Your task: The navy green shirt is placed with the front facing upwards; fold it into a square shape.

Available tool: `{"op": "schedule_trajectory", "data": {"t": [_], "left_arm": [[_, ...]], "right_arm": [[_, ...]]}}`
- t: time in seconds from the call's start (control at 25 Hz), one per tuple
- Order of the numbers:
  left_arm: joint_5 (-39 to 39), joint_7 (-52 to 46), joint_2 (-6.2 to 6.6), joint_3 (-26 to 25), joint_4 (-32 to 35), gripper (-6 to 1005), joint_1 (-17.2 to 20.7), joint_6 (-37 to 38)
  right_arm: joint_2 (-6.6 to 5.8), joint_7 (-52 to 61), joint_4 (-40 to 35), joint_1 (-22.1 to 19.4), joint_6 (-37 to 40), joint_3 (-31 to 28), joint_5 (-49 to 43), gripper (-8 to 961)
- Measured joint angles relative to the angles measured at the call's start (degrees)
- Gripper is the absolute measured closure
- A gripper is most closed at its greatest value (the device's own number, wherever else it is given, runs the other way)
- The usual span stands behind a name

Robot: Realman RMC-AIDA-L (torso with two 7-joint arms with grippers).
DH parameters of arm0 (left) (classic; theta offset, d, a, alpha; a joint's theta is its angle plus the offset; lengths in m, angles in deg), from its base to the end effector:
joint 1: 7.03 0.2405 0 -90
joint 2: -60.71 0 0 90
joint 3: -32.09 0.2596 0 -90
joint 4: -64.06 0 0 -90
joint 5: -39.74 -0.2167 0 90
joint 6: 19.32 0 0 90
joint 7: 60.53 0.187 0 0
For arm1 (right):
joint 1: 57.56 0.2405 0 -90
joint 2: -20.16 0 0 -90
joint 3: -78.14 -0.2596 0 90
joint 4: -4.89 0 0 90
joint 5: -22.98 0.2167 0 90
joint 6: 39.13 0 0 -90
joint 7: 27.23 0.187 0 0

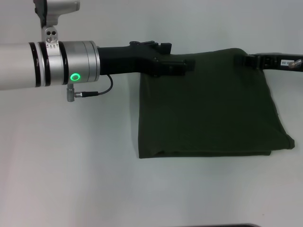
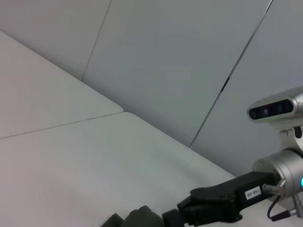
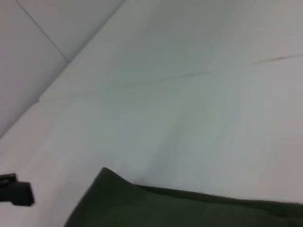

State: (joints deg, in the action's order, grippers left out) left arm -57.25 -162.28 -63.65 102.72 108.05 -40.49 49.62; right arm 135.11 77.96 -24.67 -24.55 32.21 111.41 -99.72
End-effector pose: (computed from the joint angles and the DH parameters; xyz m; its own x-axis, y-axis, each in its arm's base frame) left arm -0.1548 0.3768 -0.1147 0.7089 0.4971 0.5003 0.5742 -0.8187 -0.0002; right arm 0.3192 0.3908 -0.0242 0.4529 -0.7232 -0.5213 -0.8843 -0.4388 -0.1595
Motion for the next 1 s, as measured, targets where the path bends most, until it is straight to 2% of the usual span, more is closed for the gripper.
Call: {"op": "schedule_trajectory", "data": {"t": [0.28, 0.6, 0.72, 1.0], "left_arm": [[3.2, 1.2, -0.03, 0.0, -1.0, 62, 0.4, 0.2], [3.7, 2.0, 0.12, 0.0, -1.9, 61, 0.4, -0.3], [3.7, 2.6, 0.11, -0.1, -2.3, 61, 0.4, -0.3], [3.9, 3.9, 0.08, -0.2, -2.6, 62, 0.4, -1.1]], "right_arm": [[0.64, 0.0, 3.6, 0.6, -7.3, 4.7, 0.0, 954], [1.20, 0.8, 3.8, 0.5, -8.8, 6.5, 0.1, 954], [1.40, 0.5, 2.9, 0.0, -8.2, 6.2, 0.5, 954], [1.59, -0.6, -1.7, -1.4, -0.9, 6.0, 4.0, 954]]}}
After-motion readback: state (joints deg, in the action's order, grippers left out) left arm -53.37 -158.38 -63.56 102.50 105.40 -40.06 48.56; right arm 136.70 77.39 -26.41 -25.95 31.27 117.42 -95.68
